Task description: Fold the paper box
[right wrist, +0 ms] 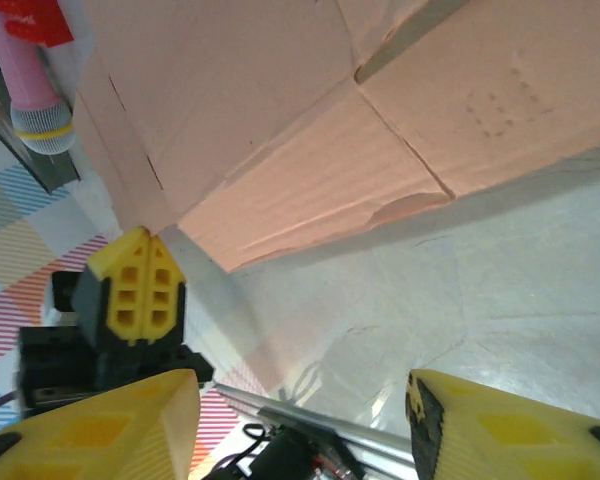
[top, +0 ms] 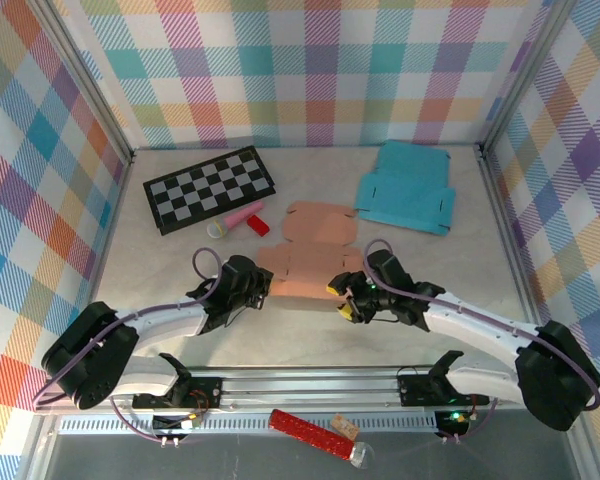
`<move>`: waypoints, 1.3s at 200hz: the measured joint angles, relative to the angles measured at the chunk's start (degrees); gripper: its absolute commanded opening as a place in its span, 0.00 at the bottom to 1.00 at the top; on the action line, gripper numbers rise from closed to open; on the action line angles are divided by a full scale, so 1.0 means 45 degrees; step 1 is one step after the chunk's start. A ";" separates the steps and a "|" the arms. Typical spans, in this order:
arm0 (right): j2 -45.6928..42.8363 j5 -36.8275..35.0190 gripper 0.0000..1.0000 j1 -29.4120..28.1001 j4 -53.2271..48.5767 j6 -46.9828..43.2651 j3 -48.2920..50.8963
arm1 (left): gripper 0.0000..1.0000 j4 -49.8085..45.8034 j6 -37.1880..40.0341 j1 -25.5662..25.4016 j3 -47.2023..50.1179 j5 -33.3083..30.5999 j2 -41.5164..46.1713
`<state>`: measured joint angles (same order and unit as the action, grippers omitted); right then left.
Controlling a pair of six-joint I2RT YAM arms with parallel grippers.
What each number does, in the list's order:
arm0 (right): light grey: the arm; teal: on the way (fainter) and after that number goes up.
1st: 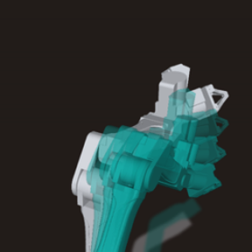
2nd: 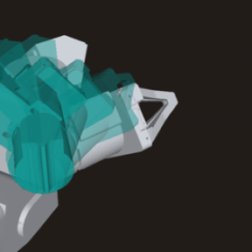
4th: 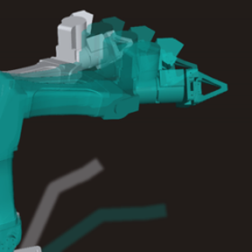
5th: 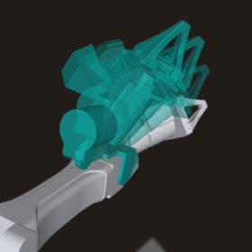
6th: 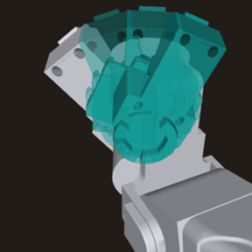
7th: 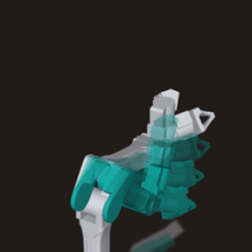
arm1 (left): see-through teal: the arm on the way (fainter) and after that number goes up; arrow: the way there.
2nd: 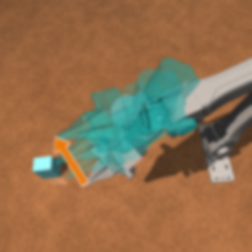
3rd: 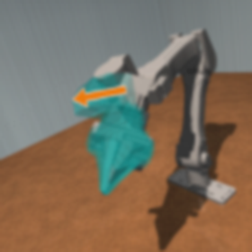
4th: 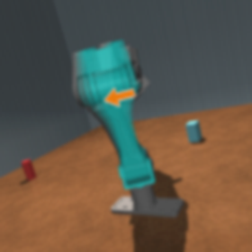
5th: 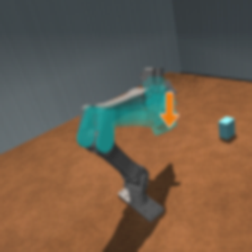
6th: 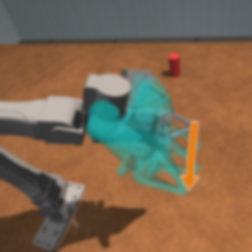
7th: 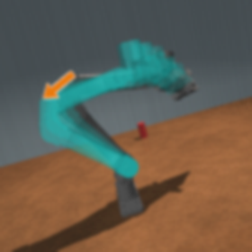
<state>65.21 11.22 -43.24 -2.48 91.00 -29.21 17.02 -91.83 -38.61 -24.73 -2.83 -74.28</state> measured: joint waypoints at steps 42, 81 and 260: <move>0.1326 -0.2171 0.64 -0.1525 0.2817 0.1719 0.0554 | 0.00 -0.0481 -0.0461 -0.0073 -0.0374 0.0092 0.0432; 0.2832 -0.3502 0.65 -0.2089 0.4352 0.2356 0.0651 | 0.00 -0.0845 -0.0695 -0.0073 -0.0379 0.0306 0.0646; 0.2856 -0.5124 0.00 -0.2108 0.4318 0.2278 -0.0622 | 0.30 -0.2220 -0.0539 -0.0092 -0.0520 0.0670 0.1583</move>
<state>78.06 -11.84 -52.73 16.95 101.25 -32.01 7.03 -94.26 -39.03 -27.07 0.19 -67.16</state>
